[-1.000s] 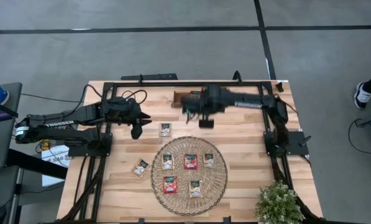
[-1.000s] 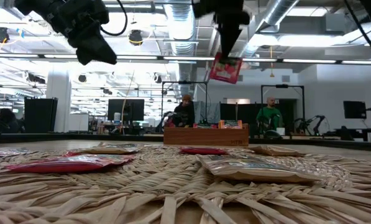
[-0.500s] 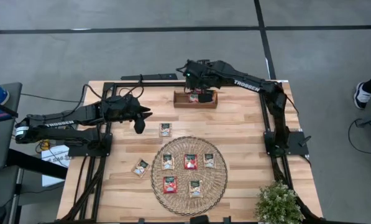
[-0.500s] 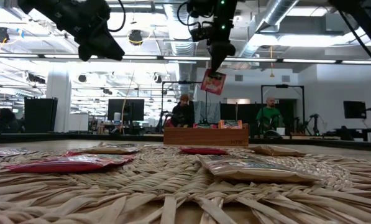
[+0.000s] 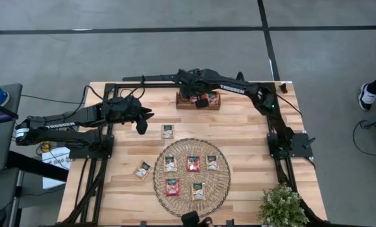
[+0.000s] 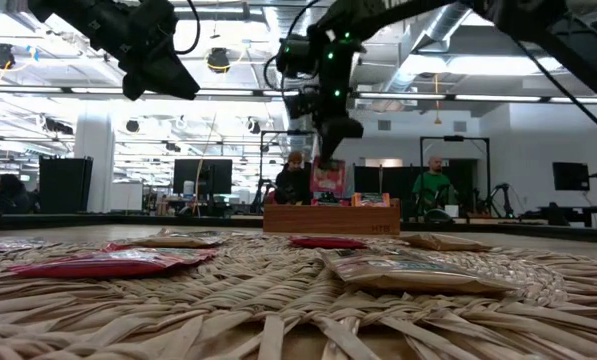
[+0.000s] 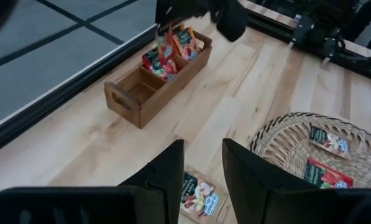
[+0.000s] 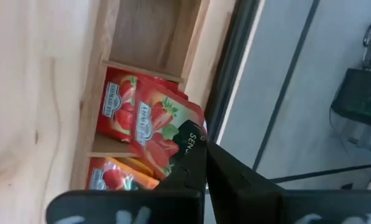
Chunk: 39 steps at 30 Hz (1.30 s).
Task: Pick & Place Tea
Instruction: Put the red tea bag into the middle section of the wooden organizer
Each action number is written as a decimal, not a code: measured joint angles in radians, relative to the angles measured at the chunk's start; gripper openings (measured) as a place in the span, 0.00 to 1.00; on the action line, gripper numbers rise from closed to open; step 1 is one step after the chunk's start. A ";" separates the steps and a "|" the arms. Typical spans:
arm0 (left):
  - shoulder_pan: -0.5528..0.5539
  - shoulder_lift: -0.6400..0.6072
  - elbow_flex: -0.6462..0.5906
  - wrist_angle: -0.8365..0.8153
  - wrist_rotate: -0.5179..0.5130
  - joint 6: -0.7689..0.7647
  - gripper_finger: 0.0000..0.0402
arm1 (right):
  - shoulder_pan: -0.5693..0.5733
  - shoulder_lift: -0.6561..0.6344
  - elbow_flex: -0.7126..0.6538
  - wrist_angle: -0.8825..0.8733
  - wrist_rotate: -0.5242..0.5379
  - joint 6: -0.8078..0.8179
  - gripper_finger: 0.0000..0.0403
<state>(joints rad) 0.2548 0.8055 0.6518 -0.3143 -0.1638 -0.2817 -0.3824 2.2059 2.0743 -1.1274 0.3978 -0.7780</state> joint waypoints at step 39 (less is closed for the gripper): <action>0.000 0.000 0.000 -0.001 -0.006 0.000 0.25 | -0.017 0.091 0.000 0.029 -0.029 0.045 0.17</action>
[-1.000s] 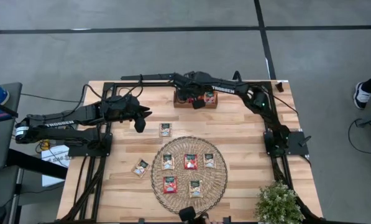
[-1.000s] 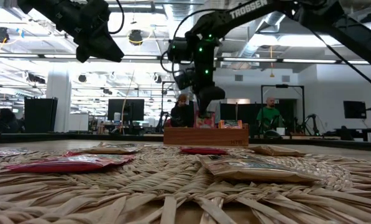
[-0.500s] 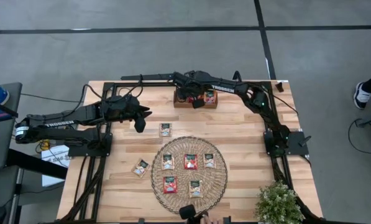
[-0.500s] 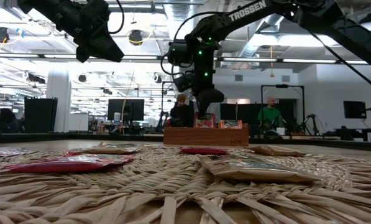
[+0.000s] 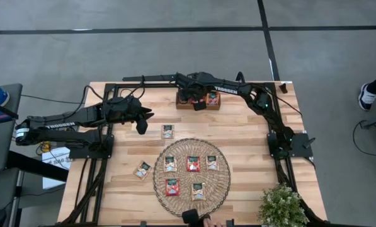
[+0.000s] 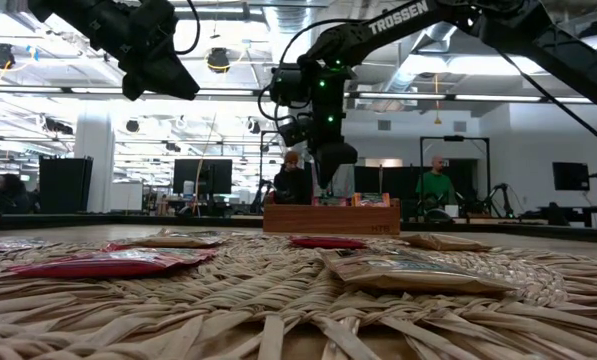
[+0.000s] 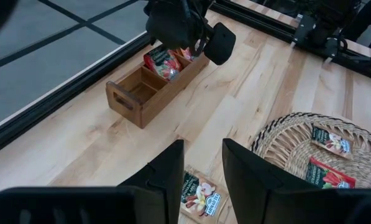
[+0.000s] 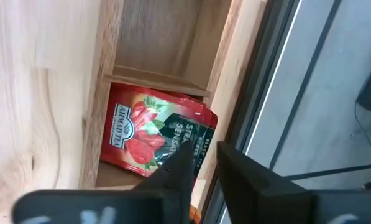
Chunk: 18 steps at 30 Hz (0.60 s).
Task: Pick & Place Tea
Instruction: Put the red tea bag into the middle section of the wooden organizer
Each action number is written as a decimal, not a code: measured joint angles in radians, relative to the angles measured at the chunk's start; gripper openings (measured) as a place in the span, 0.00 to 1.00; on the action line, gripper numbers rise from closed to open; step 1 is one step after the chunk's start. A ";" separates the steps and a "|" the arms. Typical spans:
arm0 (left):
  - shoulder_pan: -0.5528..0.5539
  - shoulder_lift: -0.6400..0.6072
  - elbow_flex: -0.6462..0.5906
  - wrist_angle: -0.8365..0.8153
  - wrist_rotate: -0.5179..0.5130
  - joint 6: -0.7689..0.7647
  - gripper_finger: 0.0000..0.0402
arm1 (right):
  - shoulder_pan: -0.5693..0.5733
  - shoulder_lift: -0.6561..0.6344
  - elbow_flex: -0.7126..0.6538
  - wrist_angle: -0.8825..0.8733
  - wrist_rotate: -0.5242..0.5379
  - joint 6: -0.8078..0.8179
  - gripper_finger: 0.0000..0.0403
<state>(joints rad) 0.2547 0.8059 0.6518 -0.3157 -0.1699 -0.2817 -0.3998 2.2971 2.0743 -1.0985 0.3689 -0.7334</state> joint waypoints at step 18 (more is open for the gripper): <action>0.000 0.000 0.000 -0.051 0.001 0.000 0.25 | 0.131 -0.126 0.037 -0.322 0.053 0.277 0.37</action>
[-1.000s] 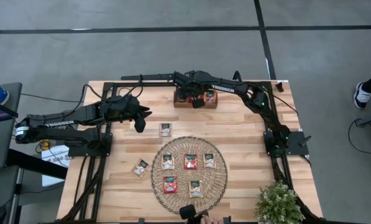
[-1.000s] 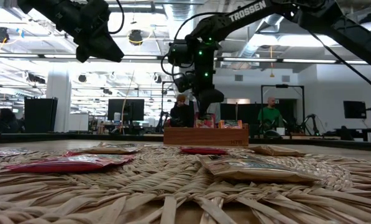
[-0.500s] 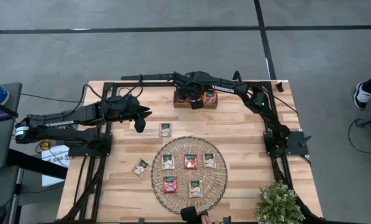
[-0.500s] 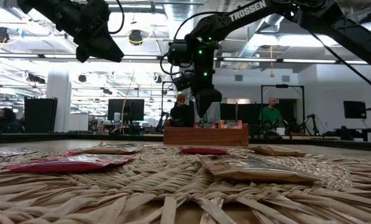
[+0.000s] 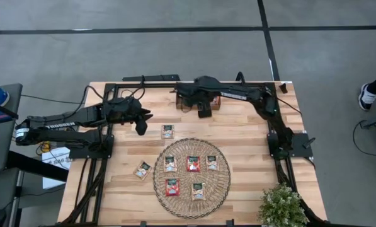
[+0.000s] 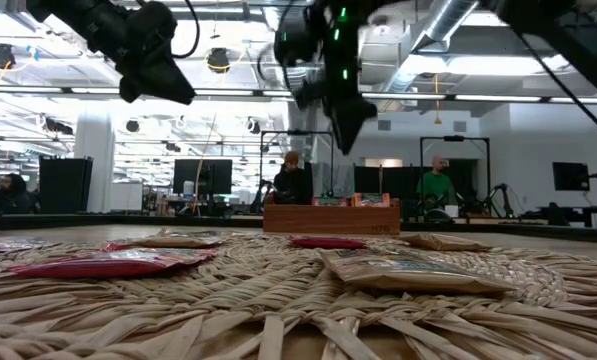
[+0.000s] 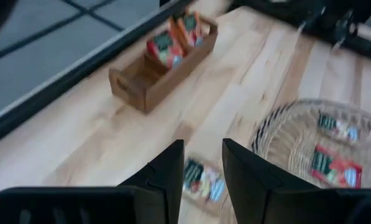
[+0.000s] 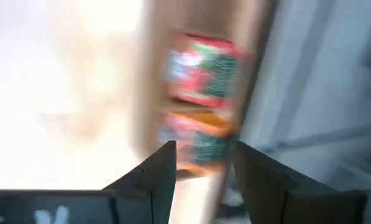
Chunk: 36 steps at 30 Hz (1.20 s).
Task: Pick & Place Tea
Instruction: Put the red tea bag into the middle section of the wooden organizer
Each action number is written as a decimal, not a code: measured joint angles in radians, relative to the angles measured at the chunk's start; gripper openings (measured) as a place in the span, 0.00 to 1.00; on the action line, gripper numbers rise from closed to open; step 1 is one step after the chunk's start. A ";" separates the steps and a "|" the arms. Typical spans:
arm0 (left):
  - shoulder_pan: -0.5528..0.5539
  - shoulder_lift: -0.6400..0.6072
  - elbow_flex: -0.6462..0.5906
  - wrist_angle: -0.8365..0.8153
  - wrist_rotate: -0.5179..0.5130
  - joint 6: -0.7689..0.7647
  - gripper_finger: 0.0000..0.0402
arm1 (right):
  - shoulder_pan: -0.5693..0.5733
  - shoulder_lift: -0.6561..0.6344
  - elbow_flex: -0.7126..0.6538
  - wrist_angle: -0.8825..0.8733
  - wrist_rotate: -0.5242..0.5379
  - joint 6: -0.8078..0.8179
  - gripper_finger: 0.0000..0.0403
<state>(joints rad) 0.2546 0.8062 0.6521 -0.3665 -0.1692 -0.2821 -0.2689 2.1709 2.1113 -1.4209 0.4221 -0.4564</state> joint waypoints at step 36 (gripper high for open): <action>-0.395 -0.003 0.000 -0.126 -0.115 -0.259 0.25 | 0.392 -0.121 -0.414 0.444 -0.552 0.459 0.38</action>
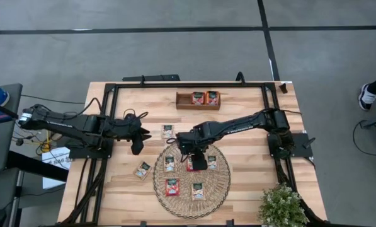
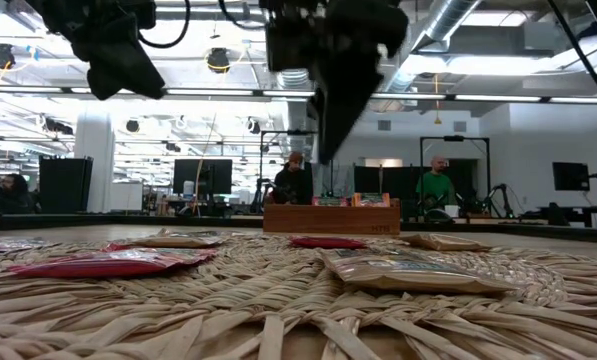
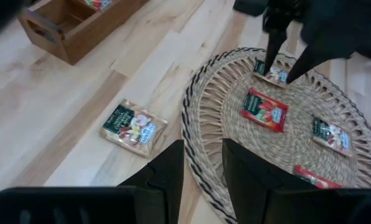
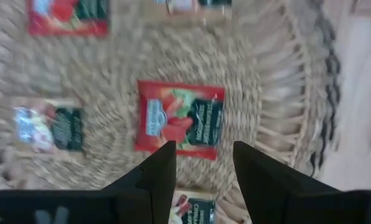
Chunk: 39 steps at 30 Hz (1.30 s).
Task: Pick & Place Tea
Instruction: Put the red tea bag into the middle section of the wooden organizer
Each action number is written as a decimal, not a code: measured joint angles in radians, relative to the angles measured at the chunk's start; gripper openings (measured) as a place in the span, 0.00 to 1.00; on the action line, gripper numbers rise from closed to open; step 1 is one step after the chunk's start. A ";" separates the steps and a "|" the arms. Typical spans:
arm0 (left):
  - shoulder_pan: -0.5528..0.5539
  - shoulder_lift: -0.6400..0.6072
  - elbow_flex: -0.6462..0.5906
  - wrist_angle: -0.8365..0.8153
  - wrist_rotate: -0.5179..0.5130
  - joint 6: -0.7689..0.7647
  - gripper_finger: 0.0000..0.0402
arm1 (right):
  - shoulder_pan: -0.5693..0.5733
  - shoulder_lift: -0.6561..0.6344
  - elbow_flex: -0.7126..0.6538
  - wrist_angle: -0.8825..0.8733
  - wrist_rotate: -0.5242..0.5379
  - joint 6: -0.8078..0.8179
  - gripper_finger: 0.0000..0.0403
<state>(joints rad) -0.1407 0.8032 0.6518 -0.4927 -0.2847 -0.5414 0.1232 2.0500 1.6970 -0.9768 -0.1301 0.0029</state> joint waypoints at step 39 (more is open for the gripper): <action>-0.141 0.118 0.000 0.107 -0.135 -0.104 0.25 | -0.001 -0.001 -0.198 0.227 0.047 0.027 0.37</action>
<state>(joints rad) -0.2821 0.9211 0.6518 -0.3859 -0.4194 -0.6453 0.1223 2.0495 1.4986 -0.7502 -0.0832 0.0300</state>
